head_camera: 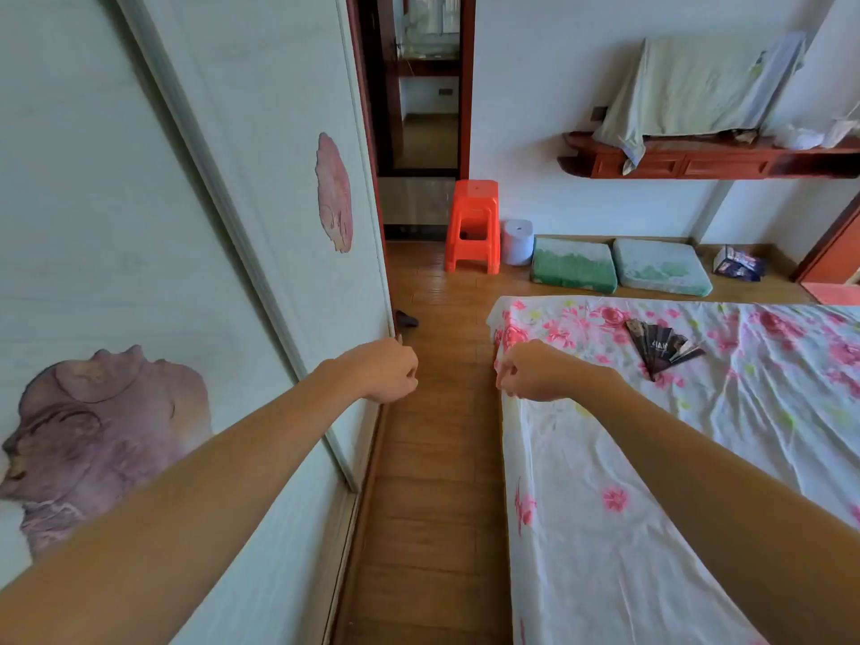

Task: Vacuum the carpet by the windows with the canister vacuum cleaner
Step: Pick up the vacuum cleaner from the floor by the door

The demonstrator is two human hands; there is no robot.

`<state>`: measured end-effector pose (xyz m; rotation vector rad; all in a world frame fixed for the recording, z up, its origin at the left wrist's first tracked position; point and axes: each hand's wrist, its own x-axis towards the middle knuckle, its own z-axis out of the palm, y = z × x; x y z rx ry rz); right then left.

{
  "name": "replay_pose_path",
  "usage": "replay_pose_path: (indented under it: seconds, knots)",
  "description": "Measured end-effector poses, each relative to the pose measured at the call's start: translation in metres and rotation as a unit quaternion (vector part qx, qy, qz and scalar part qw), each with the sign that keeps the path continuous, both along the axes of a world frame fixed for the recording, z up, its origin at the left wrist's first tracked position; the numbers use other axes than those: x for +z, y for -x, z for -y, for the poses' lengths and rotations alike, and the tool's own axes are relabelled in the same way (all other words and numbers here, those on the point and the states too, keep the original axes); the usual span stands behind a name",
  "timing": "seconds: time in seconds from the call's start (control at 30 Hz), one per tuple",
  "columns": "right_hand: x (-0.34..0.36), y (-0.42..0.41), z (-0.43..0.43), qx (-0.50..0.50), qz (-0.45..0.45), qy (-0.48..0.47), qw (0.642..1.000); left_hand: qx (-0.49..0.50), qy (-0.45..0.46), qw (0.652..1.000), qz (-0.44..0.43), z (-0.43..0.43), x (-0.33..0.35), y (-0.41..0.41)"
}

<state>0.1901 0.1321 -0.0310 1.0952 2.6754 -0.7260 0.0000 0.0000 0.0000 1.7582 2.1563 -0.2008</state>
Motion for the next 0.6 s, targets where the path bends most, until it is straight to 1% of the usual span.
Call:
replay_pose_path:
  seconds: [0.17, 0.37, 0.6]
  knots:
    - [-0.015, 0.015, -0.042, -0.001, 0.012, 0.014, 1.0, 0.027, 0.005, 0.999, 0.028, -0.04, -0.005, 0.01]
    - [-0.024, 0.052, -0.095, 0.01, 0.002, 0.012, 1.0, 0.014, 0.01, 1.0, 0.0, -0.098, -0.018, 0.05]
    - [-0.015, 0.103, -0.192, -0.021, 0.04, 0.002, 0.999, 0.002, -0.038, 0.999, 0.017, -0.204, -0.028, 0.108]
